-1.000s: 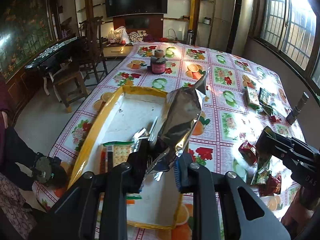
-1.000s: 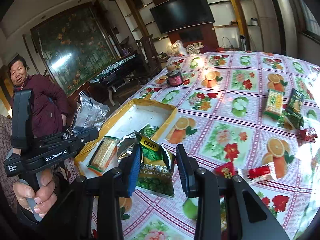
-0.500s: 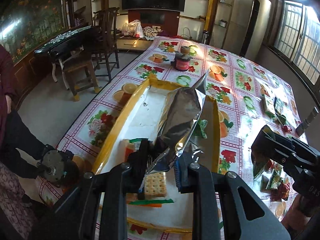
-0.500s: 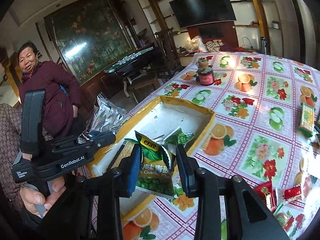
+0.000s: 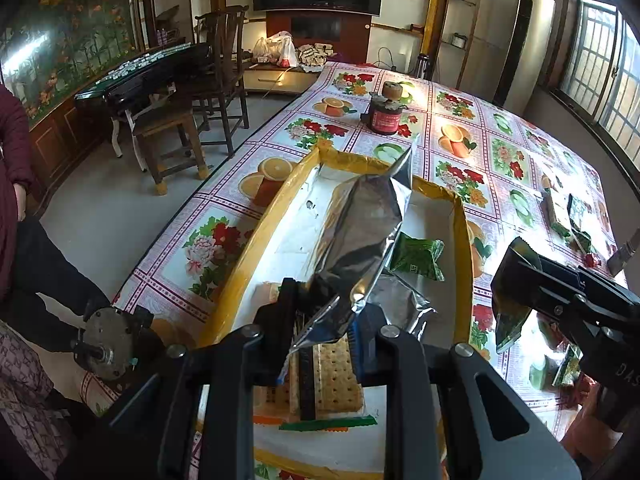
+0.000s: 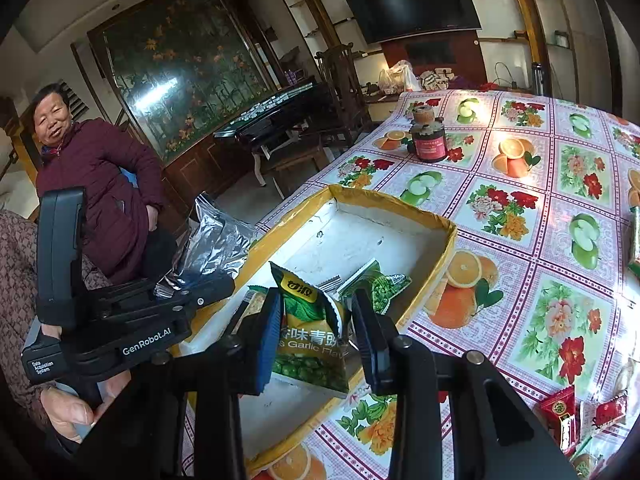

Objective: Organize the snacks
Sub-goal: 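Carry the silver foil bag to the tray while the right tool carries the green pea bag, then release the silver bag into the tray with the left tool while the right tool releases the pea bag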

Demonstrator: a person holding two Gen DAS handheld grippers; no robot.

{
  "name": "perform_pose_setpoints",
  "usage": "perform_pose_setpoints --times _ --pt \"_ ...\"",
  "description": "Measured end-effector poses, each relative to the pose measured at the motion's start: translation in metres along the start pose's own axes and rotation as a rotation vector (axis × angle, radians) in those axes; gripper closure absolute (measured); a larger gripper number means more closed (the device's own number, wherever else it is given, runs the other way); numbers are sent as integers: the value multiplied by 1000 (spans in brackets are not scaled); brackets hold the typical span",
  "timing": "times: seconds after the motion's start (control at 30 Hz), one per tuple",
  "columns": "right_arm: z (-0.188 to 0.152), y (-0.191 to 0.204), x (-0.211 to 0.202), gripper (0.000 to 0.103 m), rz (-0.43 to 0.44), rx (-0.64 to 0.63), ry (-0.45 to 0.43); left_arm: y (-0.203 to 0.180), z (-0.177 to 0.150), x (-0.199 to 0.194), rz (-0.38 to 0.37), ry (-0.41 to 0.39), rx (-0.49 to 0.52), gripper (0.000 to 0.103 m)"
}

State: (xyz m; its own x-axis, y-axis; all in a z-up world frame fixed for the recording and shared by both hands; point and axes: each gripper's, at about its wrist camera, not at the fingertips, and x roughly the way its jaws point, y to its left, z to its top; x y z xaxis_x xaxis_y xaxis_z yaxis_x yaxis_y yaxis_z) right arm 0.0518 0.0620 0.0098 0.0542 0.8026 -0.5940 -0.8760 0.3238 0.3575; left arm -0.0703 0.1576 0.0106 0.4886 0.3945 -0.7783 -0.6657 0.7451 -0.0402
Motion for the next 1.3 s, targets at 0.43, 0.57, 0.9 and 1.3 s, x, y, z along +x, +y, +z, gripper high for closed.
perform_pose_setpoints --times 0.43,0.57,0.9,1.3 --pt "11 -5 23 68 17 3 22 1 10 22 38 25 21 78" --pt "15 -9 34 68 17 7 37 -1 15 31 47 42 35 78" --pt "21 -20 58 68 -5 10 74 -11 23 53 59 89 71 78" --pt "22 -33 73 68 -25 19 101 -21 26 69 81 124 83 78"
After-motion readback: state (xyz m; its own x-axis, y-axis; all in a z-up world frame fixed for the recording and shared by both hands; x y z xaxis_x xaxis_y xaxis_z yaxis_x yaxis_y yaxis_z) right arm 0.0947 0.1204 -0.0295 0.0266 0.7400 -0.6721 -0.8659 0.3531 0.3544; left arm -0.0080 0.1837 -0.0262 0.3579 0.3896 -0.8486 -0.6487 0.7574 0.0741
